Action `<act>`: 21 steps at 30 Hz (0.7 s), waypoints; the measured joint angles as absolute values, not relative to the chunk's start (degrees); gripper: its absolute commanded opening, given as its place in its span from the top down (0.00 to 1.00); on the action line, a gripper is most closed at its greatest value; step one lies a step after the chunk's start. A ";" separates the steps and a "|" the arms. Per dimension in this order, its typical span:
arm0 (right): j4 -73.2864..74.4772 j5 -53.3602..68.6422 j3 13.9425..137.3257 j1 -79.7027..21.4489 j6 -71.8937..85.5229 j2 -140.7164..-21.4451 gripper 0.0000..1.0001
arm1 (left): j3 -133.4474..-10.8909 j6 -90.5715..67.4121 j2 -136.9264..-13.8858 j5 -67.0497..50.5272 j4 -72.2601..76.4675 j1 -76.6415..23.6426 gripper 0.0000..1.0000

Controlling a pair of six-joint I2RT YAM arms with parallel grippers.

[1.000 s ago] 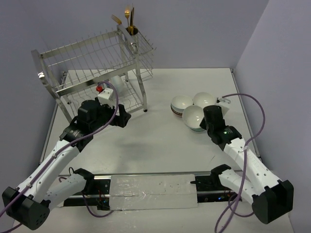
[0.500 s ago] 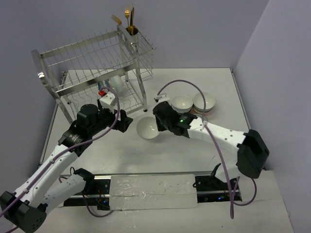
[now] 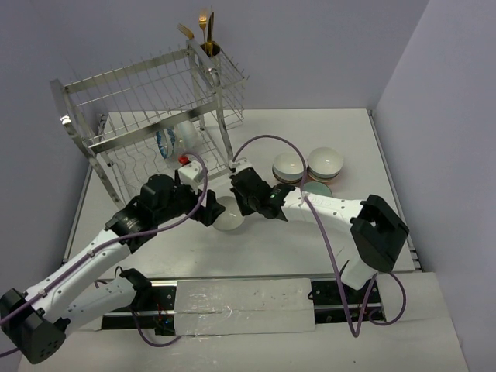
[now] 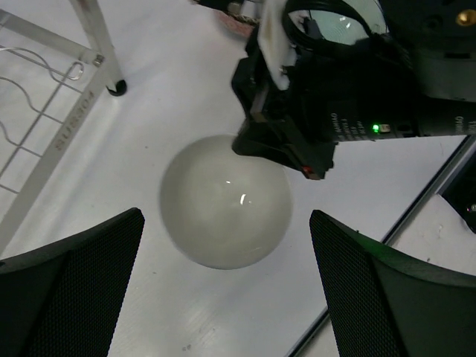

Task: Load the bowls into the dish rack
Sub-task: Place the bowl at the center of the board.

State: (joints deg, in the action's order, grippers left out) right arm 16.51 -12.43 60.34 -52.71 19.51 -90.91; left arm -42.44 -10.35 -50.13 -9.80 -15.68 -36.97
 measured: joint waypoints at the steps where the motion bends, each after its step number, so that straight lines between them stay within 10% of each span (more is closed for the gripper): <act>1: 15.92 -12.47 60.25 -52.73 19.31 -91.26 0.96 | -42.37 -10.46 -50.65 -9.47 -15.70 -37.93 0.01; 13: 11.99 -13.13 57.23 -52.75 16.95 -93.45 0.84 | -41.95 -12.12 -54.50 -5.04 -15.79 -44.84 0.01; 21: 8.71 -12.51 56.86 -52.75 16.43 -93.45 0.52 | -39.70 -15.40 -54.50 -4.21 -15.94 -45.91 0.01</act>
State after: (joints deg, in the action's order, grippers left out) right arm 8.71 -12.51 56.86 -52.75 16.43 -93.45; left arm -39.70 -15.40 -54.50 -4.21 -15.94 -45.91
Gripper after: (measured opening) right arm 0.424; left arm 0.991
